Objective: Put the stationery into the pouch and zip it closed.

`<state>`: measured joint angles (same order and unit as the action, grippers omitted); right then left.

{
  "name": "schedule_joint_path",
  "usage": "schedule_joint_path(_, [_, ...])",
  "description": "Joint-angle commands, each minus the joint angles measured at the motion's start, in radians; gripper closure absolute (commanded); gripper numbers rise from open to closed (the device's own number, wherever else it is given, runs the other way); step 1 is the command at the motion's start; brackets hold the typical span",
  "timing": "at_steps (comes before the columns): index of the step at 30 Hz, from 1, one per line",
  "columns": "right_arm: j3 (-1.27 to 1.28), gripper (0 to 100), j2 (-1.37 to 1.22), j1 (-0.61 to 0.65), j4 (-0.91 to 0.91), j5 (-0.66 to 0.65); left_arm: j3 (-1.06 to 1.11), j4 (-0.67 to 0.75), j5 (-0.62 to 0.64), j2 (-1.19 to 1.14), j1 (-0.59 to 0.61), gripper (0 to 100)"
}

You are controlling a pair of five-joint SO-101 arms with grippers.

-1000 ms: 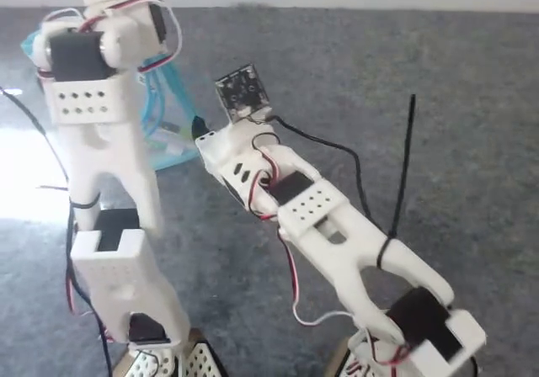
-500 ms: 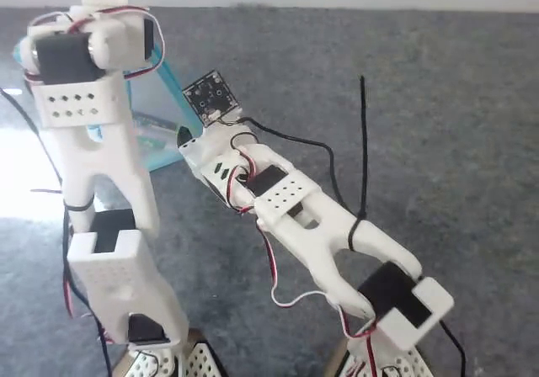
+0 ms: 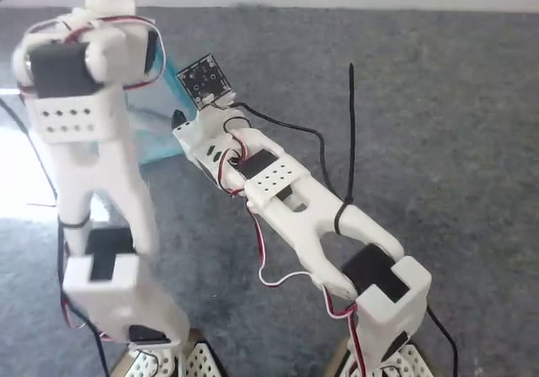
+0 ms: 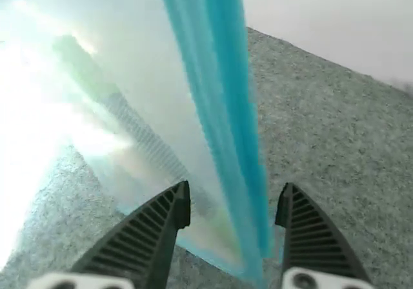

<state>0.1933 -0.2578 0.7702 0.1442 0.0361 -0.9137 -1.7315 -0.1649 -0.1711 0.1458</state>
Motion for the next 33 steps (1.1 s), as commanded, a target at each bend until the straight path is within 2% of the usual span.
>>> schedule_joint_path(1, [-0.058,77.9,0.018,-0.013,0.001,-0.015,0.048,-0.021,-0.009,0.135,-0.026,99])
schedule_joint_path(8, [-0.061,77.9,0.027,-0.064,-0.001,-0.015,0.107,-0.025,-0.028,0.153,-0.009,99])
schedule_joint_path(17, [-0.054,77.9,0.208,-0.114,0.035,-0.017,0.160,-0.023,-0.035,0.160,0.005,99])
schedule_joint_path(25, [-0.071,77.9,0.214,-0.081,0.019,-0.206,0.166,-0.025,-0.054,0.152,0.006,99])
schedule_joint_path(28, [-0.107,77.9,0.217,-0.079,0.105,-0.227,0.166,-0.025,-0.054,0.155,0.008,99])
schedule_joint_path(33, [-0.198,77.9,0.254,-0.081,0.366,-0.221,0.183,-0.025,-0.054,0.153,0.008,99])
